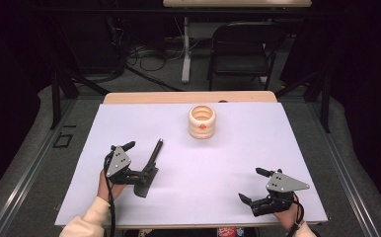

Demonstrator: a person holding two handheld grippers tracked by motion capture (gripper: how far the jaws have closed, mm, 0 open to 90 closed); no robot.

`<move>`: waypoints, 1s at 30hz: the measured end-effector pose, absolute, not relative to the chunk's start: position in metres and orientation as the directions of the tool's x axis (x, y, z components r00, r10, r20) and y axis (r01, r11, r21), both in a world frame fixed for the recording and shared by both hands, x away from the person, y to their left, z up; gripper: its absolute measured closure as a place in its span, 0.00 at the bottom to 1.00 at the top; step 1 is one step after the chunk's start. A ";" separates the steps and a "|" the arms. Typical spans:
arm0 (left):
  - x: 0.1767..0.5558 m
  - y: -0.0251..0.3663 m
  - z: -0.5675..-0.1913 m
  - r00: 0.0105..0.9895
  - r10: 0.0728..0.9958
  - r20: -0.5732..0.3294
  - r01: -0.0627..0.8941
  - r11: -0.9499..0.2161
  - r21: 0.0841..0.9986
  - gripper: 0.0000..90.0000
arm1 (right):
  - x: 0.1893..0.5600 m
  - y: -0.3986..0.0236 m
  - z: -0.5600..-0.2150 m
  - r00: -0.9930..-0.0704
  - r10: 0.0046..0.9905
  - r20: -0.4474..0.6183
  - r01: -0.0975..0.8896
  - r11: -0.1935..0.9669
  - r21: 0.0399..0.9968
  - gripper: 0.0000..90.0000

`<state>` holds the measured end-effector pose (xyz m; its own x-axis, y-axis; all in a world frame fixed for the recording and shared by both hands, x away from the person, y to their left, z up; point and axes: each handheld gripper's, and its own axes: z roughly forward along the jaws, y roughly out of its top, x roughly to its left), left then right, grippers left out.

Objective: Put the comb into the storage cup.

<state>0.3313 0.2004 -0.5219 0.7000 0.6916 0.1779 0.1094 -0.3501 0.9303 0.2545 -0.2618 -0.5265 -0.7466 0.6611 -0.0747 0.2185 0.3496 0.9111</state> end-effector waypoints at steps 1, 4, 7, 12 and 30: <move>0.334 0.200 -0.521 0.703 0.689 0.176 0.116 -0.356 0.927 0.00 | 0.255 -0.262 -0.527 -0.747 0.661 -0.075 0.220 0.351 0.910 0.00; 0.338 0.199 -0.521 0.709 0.682 0.177 0.120 -0.364 0.924 0.00 | 0.255 -0.261 -0.527 -0.748 0.659 -0.074 0.219 0.351 0.911 0.00; 0.346 0.198 -0.521 0.712 0.683 0.164 0.136 -0.363 0.922 0.00 | 0.255 -0.262 -0.527 -0.748 0.659 -0.073 0.221 0.351 0.910 0.00; 0.359 0.194 -0.520 0.718 0.680 0.147 0.163 -0.369 0.915 0.00 | 0.256 -0.261 -0.527 -0.750 0.657 -0.076 0.218 0.354 0.910 0.00; 0.396 0.184 -0.513 0.702 0.704 0.105 0.259 -0.390 0.884 0.01 | 0.256 -0.261 -0.527 -0.755 0.651 -0.077 0.216 0.358 0.909 0.00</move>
<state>0.3963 0.1842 -0.5133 0.7024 0.7040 0.1046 0.2594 -0.3901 0.8835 0.2559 -0.2605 -0.5274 -0.7548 0.6515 -0.0767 0.2163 0.3575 0.9085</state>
